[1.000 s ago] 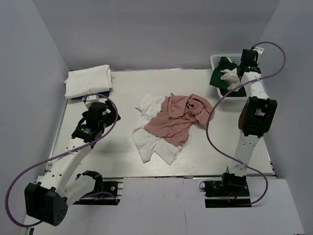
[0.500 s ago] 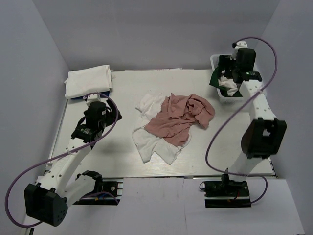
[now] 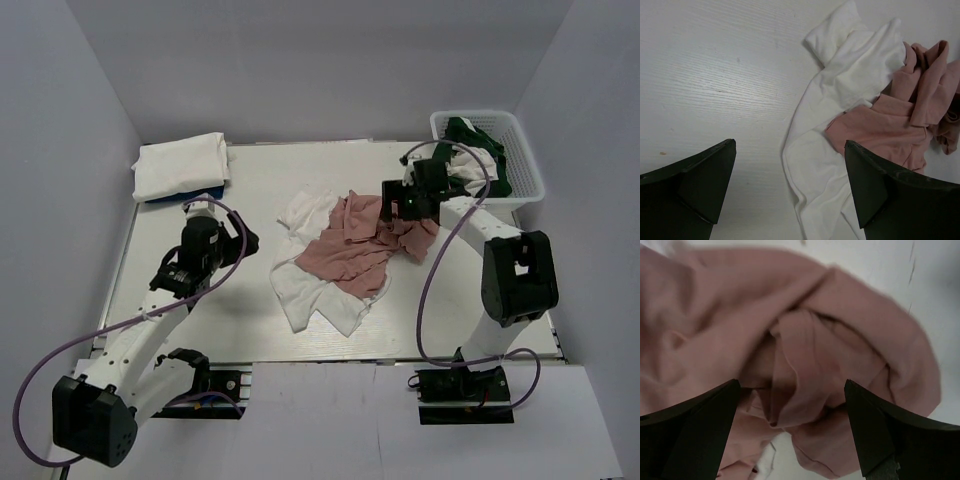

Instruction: Fold and stack the t-shirts

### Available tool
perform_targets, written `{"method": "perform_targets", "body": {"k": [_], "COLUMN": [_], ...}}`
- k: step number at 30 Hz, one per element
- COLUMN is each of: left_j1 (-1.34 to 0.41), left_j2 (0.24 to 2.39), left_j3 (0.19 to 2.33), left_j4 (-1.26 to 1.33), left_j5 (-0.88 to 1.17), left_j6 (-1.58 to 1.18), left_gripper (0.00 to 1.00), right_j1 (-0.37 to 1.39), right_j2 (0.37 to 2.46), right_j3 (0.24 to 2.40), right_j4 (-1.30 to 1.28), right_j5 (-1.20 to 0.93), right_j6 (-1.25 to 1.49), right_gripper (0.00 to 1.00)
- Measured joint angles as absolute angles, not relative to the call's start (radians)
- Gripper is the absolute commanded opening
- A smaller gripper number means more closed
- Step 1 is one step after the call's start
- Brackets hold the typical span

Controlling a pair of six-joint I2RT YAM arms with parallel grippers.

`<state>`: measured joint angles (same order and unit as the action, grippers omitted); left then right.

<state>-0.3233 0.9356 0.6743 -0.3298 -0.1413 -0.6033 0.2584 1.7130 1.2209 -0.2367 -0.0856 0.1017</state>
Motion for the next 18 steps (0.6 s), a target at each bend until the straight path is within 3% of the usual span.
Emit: {"method": "perform_targets", "body": {"k": [7,9,10,12,13,18], "left_j1": [-0.323,-0.323,-0.323,-0.323,-0.323,-0.323], "left_j2": [0.984,0.987,0.987,0.986,0.984,0.951], "left_j3": [0.672,0.672,0.672,0.672,0.67,0.662], "left_j4": [-0.313,-0.313,-0.314,-0.314,-0.313,-0.326], "left_j5": [-0.075,-0.063,-0.061,-0.059,-0.059,-0.062], "left_j6": [-0.612,-0.616,-0.618,-0.622,-0.622,-0.627], "left_gripper": [0.99,0.99,0.99,0.99,0.99,0.99], "right_j1": [0.278,0.292,0.299,0.315,0.322,0.365], "right_j2": [1.824,1.845,1.857,1.884,1.888,1.861], "right_j3": [1.119,1.141,1.15,1.167,1.172,1.163], "right_j4": [-0.198,-0.183,-0.171,-0.149,-0.141,-0.124], "right_j5": [-0.041,-0.023,-0.017,0.018,0.032,0.109], "right_j6": [0.152,0.149,0.147,0.138,0.141,0.147], "right_gripper": [0.87,0.61,0.33,0.07,0.0,0.0]}}
